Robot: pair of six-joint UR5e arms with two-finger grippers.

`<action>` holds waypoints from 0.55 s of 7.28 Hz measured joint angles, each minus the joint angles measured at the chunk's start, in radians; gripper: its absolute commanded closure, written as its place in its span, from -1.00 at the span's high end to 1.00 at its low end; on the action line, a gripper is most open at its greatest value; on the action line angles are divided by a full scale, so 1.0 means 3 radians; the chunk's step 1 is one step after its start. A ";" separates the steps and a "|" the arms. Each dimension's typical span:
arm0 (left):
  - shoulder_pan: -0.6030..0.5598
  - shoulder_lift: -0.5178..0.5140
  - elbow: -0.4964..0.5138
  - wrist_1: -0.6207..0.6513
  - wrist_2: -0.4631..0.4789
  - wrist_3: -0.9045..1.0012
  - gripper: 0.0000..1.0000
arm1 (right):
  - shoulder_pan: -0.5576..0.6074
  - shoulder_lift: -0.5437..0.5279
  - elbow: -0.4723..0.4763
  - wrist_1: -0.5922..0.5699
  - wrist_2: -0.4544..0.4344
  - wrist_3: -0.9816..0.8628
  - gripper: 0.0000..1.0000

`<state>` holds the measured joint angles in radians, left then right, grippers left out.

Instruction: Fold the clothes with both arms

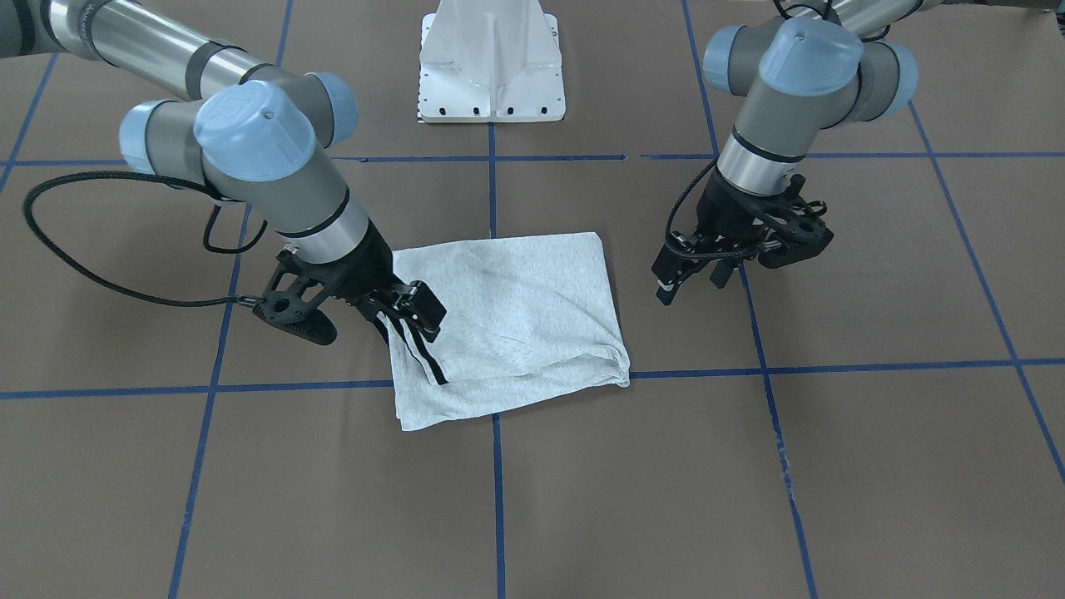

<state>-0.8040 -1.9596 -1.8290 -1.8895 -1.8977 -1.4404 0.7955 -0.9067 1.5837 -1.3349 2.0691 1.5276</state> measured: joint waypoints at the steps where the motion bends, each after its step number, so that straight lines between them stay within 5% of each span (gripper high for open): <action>1: -0.0224 0.0115 -0.0028 0.0002 -0.0151 0.0475 1.00 | 0.0116 -0.0177 0.0183 -0.0196 0.0028 -0.0421 1.00; 4: -0.1059 0.0491 0.0008 0.0020 -0.0556 0.2271 1.00 | 0.0822 -0.0861 0.0501 -0.0472 0.0390 -0.1832 1.00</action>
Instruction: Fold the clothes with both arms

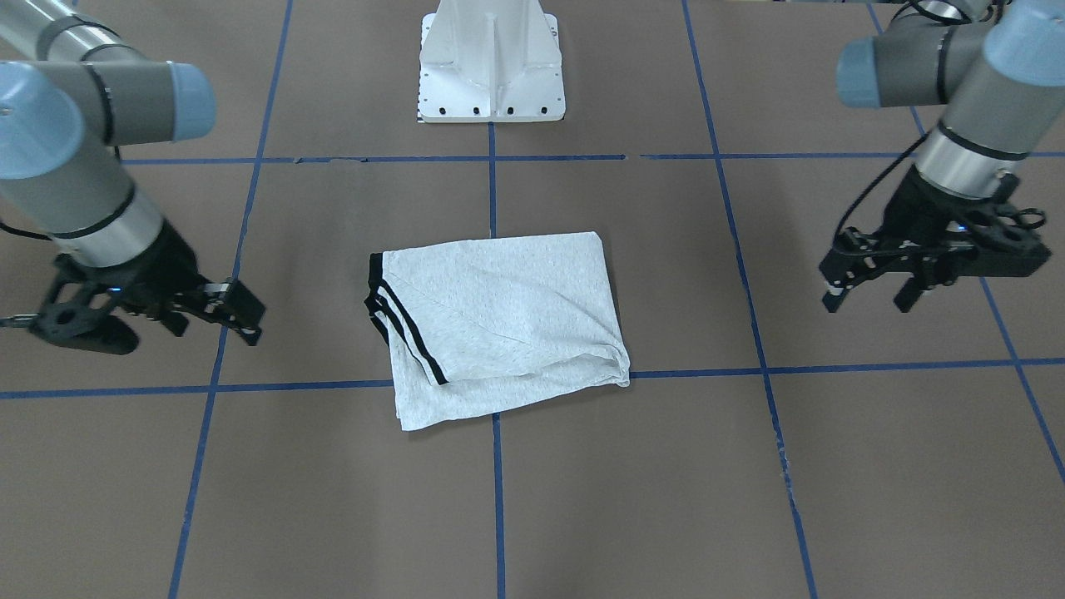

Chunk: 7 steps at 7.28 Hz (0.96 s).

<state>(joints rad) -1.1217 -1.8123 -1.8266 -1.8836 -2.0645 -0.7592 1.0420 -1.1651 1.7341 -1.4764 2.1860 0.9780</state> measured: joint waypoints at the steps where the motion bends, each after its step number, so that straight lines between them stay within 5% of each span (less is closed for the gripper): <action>1: -0.0210 0.0138 0.0040 0.0004 -0.0041 0.0578 1.00 | 0.0298 -0.0226 0.0011 -0.0030 0.0210 -0.0544 1.00; 4: -0.0854 0.0490 0.0342 -0.0035 -0.0152 0.2125 1.00 | 0.1013 -0.0751 0.0030 -0.0595 0.0410 -0.2474 1.00; 7: -0.1349 0.0738 0.0484 -0.0162 -0.0582 0.2481 1.00 | 0.1408 -0.1127 0.0068 -0.0924 0.0568 -0.3393 1.00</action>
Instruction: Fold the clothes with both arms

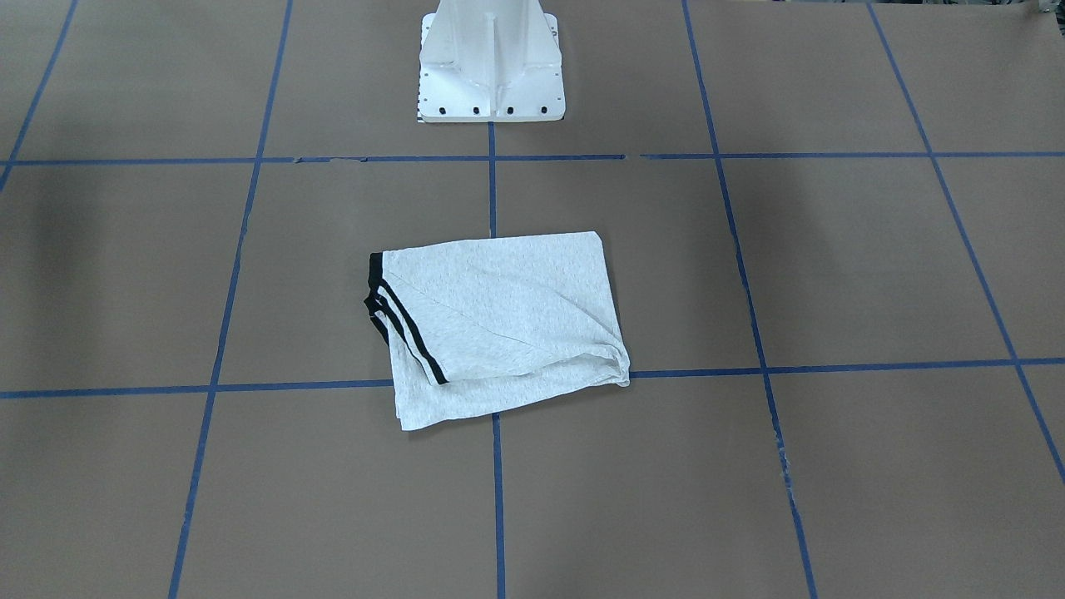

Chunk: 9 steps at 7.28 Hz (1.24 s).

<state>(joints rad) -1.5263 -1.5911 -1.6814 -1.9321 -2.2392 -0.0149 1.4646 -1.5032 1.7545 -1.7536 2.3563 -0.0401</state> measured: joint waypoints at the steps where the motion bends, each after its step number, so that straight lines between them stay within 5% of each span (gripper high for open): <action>1: -0.0054 0.0111 0.0086 -0.0094 -0.0042 0.0007 1.00 | 0.0025 -0.0038 -0.0002 -0.0011 -0.0038 -0.0053 1.00; 3: -0.0090 0.0378 0.0197 -0.0139 -0.0070 0.0025 1.00 | 0.0053 -0.0109 -0.0010 -0.0034 -0.0123 -0.0046 1.00; 7: -0.0104 0.0427 -0.0167 0.0866 -0.0099 0.0029 1.00 | 0.0196 -0.0260 -0.0114 -0.0046 -0.0122 -0.0032 1.00; 9: -0.0099 0.0420 -0.0181 0.0958 -0.0108 0.0029 1.00 | 0.0282 -0.0278 -0.0155 -0.0053 -0.0089 -0.0036 1.00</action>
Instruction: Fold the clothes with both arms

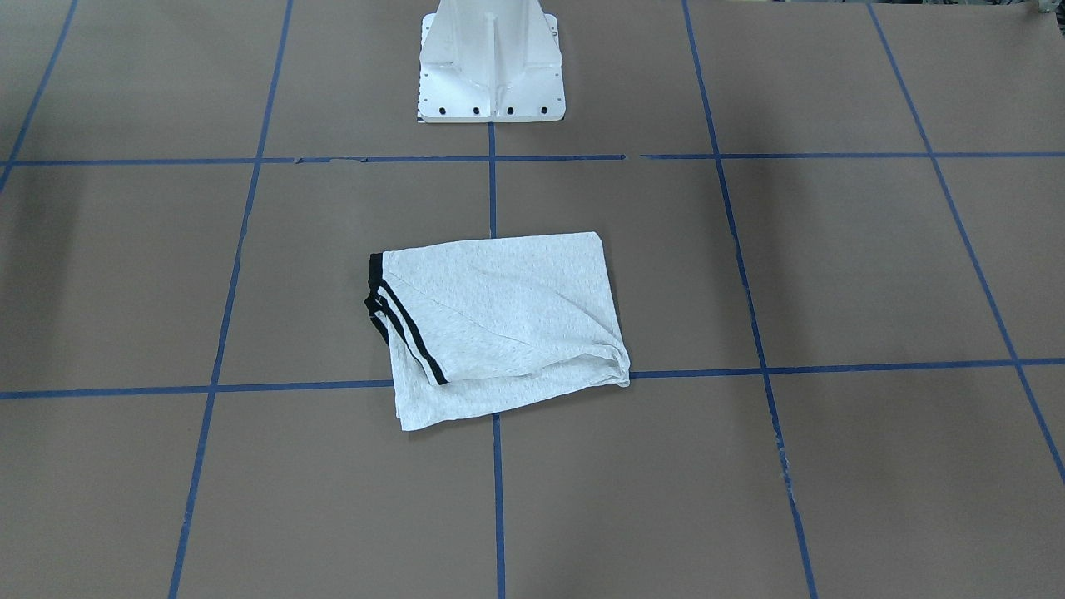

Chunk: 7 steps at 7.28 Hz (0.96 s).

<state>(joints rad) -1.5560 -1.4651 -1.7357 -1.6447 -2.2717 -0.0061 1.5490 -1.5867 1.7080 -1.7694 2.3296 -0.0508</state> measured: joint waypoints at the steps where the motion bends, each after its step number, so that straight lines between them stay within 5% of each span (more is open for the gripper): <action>1: 0.0003 -0.0002 0.0001 -0.0001 -0.0002 0.0000 1.00 | 0.0051 -0.0031 -0.0026 0.0003 0.0061 -0.0004 1.00; 7: 0.0002 -0.0015 -0.0010 -0.0009 -0.0003 0.0005 1.00 | 0.0118 -0.0175 -0.0076 0.0031 0.0160 -0.0006 1.00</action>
<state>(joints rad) -1.5553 -1.4695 -1.7386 -1.6472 -2.2725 -0.0047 1.5845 -1.6390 1.6852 -1.7600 2.3777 -0.0527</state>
